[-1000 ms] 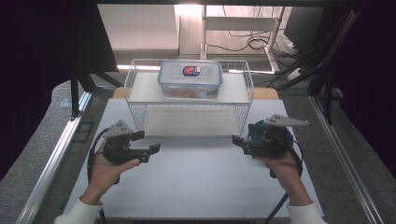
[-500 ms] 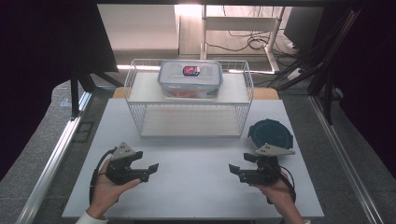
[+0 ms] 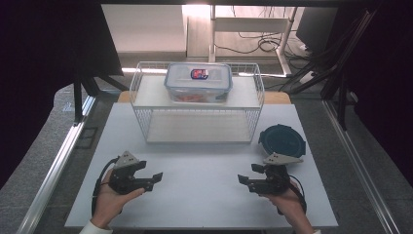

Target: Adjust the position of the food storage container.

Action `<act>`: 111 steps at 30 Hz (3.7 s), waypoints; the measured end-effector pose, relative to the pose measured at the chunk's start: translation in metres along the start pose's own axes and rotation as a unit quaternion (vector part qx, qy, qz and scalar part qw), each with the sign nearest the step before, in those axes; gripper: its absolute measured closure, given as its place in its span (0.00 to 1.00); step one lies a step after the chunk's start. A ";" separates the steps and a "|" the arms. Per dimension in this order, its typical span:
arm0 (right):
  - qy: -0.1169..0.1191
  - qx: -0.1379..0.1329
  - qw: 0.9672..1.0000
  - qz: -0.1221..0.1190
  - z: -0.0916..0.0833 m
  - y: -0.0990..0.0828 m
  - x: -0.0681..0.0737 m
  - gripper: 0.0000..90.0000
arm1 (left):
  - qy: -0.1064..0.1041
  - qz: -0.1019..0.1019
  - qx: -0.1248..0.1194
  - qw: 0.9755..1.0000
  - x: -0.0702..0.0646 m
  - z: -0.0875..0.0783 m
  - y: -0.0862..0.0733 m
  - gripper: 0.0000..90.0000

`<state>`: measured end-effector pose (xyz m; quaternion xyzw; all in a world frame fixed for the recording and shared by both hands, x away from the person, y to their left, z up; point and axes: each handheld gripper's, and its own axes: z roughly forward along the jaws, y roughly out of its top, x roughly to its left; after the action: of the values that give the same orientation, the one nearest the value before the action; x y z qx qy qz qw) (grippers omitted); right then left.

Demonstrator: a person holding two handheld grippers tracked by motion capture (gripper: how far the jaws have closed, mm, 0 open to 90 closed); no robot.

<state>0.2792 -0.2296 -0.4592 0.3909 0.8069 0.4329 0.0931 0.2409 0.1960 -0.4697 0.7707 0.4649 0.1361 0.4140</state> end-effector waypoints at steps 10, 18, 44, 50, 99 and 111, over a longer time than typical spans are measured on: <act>-0.012 0.005 1.000 0.001 -0.010 0.007 -0.012 0.41 | -0.016 -0.009 0.005 1.000 0.008 0.002 0.001 0.25; -0.034 0.039 0.999 -0.010 -0.022 0.038 -0.044 0.54 | -0.005 -0.021 0.007 1.000 0.018 0.001 -0.002 0.25; -0.184 0.141 0.973 -0.004 -0.010 0.106 -0.184 0.98 | -0.007 -0.043 0.012 0.999 0.031 0.001 -0.009 0.25; -0.194 0.142 0.971 -0.010 -0.001 0.108 -0.207 0.98 | -0.007 -0.046 0.011 0.999 0.033 0.001 -0.009 0.25; -0.142 0.182 0.972 -0.046 0.020 0.086 -0.171 0.99 | -0.010 -0.055 0.018 0.998 0.038 0.003 -0.013 0.26; -0.170 0.214 0.962 -0.014 -0.010 0.060 -0.189 0.99 | -0.010 -0.057 0.015 0.998 0.040 0.001 -0.013 0.26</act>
<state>0.4354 -0.3513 -0.4422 0.4580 0.8584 0.1760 0.1498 0.2548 0.2315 -0.4872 0.7504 0.5060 0.0977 0.4138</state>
